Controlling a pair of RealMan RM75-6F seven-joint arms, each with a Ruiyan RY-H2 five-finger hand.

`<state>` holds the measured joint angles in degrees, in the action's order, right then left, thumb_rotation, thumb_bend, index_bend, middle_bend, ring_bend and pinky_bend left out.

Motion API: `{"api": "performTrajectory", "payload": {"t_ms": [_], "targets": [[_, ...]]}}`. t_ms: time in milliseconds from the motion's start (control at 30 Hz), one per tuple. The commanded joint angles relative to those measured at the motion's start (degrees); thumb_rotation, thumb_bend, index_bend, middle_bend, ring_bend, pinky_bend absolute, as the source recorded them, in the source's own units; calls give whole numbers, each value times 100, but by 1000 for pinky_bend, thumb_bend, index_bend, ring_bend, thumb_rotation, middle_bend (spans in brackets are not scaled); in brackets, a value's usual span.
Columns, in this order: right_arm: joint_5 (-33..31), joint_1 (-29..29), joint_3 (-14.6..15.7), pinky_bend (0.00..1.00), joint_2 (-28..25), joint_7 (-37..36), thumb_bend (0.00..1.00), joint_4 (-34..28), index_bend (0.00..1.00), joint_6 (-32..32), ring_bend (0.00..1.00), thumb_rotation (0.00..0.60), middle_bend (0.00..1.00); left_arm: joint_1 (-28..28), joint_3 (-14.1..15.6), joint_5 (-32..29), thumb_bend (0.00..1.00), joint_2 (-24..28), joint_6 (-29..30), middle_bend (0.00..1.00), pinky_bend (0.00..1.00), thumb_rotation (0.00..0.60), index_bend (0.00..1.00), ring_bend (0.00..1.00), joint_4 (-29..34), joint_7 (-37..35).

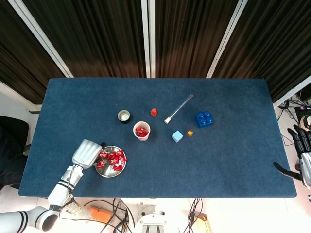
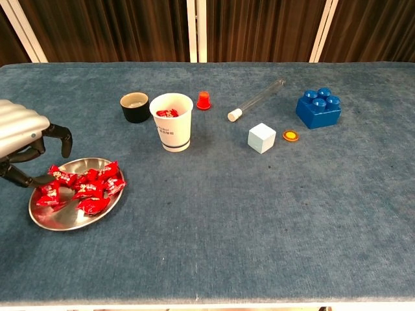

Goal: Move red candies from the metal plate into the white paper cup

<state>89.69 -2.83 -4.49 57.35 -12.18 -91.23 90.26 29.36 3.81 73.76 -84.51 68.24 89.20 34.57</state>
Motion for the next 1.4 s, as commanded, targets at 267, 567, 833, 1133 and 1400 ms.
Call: {"api": "performTrajectory", "payload": {"t_ms": [267, 567, 833, 1133, 1400], "targets": [[-12, -18, -7, 0, 8, 24, 277, -19, 0, -30, 0, 600, 28, -41, -83, -90, 233, -100, -209, 922, 830, 600, 449, 832, -100, 2], [-29, -18, -12, 0, 7, 38, 277, -33, 0, -33, 0, 600, 28, -32, -141, -223, 271, -183, -438, 922, 830, 600, 485, 832, -209, 74], [-38, 17, -4, 0, -12, 37, 277, -40, 0, 2, 0, 600, 28, -80, -270, -219, 427, -99, -437, 922, 830, 600, 546, 833, -92, -277], [-5, 33, -1, 0, -30, 77, 277, -89, 0, 43, 0, 600, 28, 51, -901, 40, 413, 444, -184, 922, 830, 600, 546, 833, 871, -1191], [11, -8, -12, 0, -19, 102, 277, -108, 0, 0, 0, 600, 28, 708, -1626, -420, 410, 142, -611, 922, 830, 600, 546, 833, 988, -1132]]}}
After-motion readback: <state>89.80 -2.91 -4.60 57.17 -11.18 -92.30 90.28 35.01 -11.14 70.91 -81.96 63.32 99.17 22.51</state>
